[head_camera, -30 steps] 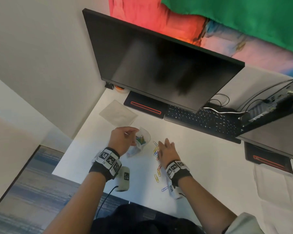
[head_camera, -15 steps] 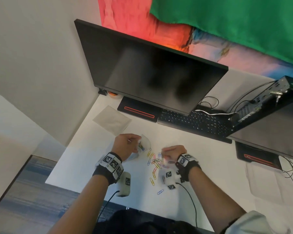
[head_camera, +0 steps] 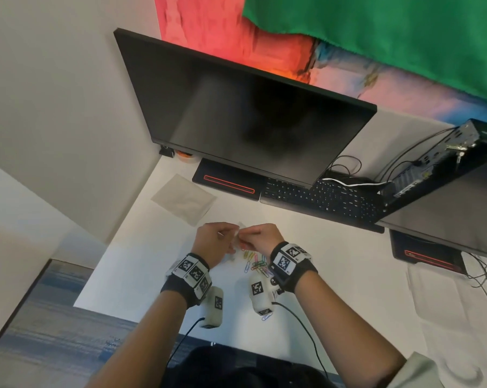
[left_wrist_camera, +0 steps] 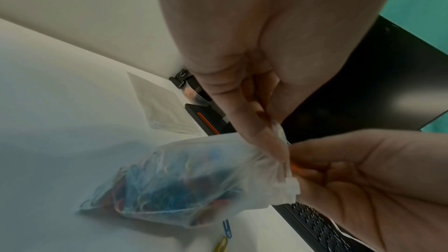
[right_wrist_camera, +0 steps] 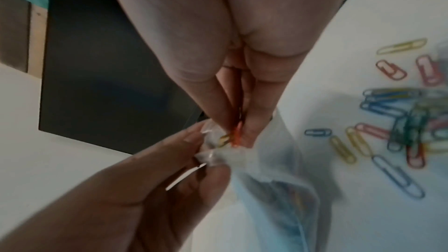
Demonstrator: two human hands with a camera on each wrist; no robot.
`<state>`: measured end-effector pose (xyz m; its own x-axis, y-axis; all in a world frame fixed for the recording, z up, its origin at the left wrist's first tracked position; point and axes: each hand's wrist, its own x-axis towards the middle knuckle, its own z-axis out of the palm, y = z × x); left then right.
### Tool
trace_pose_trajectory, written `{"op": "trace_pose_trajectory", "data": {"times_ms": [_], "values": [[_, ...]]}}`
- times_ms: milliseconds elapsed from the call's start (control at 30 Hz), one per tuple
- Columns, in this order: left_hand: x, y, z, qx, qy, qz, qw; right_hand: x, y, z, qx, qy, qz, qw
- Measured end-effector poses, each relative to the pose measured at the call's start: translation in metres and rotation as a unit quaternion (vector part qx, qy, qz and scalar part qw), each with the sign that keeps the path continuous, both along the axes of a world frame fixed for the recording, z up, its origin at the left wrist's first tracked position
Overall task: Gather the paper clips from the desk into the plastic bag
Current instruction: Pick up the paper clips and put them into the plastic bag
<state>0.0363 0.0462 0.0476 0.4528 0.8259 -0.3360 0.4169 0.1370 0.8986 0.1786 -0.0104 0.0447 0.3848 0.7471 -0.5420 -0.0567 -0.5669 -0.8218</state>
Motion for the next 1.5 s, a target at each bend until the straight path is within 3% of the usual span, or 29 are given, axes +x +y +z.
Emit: {"op": "trace_pose_trajectory", "data": {"times_ms": [100, 167, 267, 333, 533, 633, 767, 833, 900, 967, 1067, 1200, 1333, 1500], "values": [[-0.001, 0.0, 0.001, 0.011, -0.001, -0.013, 1.0, -0.006, 0.005, 0.002, -0.021, -0.042, 0.048, 0.998], [-0.002, 0.001, -0.001, 0.013, 0.001, -0.019, 1.0, -0.007, 0.008, 0.004, -0.029, -0.136, 0.091, 0.986], [-0.003, 0.003, -0.004, 0.009, 0.005, -0.022, 1.0, -0.006, 0.012, 0.005, -0.026, -0.29, 0.169, 0.942], [-0.002, 0.003, -0.004, 0.006, 0.006, -0.02, 1.0, -0.006, 0.014, 0.003, -0.014, -0.329, 0.21, 0.92], [0.0, 0.006, -0.006, 0.002, -0.013, -0.004, 1.0, 0.001, 0.016, 0.002, -0.004, -0.355, 0.23, 0.906], [0.002, 0.007, -0.007, 0.005, -0.012, 0.003, 1.0, 0.0, 0.015, 0.002, 0.022, -0.332, 0.219, 0.917], [0.002, 0.012, -0.009, 0.001, -0.018, 0.021, 1.0, 0.008, 0.007, 0.01, 0.087, -0.198, 0.109, 0.97], [-0.002, 0.016, -0.01, -0.003, -0.019, 0.031, 0.999, 0.027, -0.001, 0.003, 0.082, -0.182, 0.026, 0.98], [-0.007, 0.019, -0.01, -0.009, -0.028, 0.042, 0.999, 0.051, -0.016, -0.016, 0.002, -0.278, 0.011, 0.961], [-0.014, 0.022, -0.009, -0.009, -0.032, 0.052, 0.998, 0.069, -0.035, -0.042, -0.121, -0.36, 0.051, 0.924], [-0.021, 0.025, -0.01, -0.007, -0.037, 0.061, 0.997, 0.061, -0.054, -0.081, -0.206, -0.367, 0.083, 0.903], [-0.026, 0.026, -0.013, -0.011, -0.04, 0.069, 0.997, 0.011, -0.052, -0.103, -0.168, -0.397, 0.18, 0.884], [-0.03, 0.024, -0.012, -0.008, -0.038, 0.064, 0.997, -0.012, -0.033, -0.098, -0.106, -0.387, 0.262, 0.878], [-0.034, 0.023, -0.016, -0.01, -0.036, 0.063, 0.997, 0.001, -0.04, -0.097, -0.035, -0.473, 0.431, 0.768]]}}
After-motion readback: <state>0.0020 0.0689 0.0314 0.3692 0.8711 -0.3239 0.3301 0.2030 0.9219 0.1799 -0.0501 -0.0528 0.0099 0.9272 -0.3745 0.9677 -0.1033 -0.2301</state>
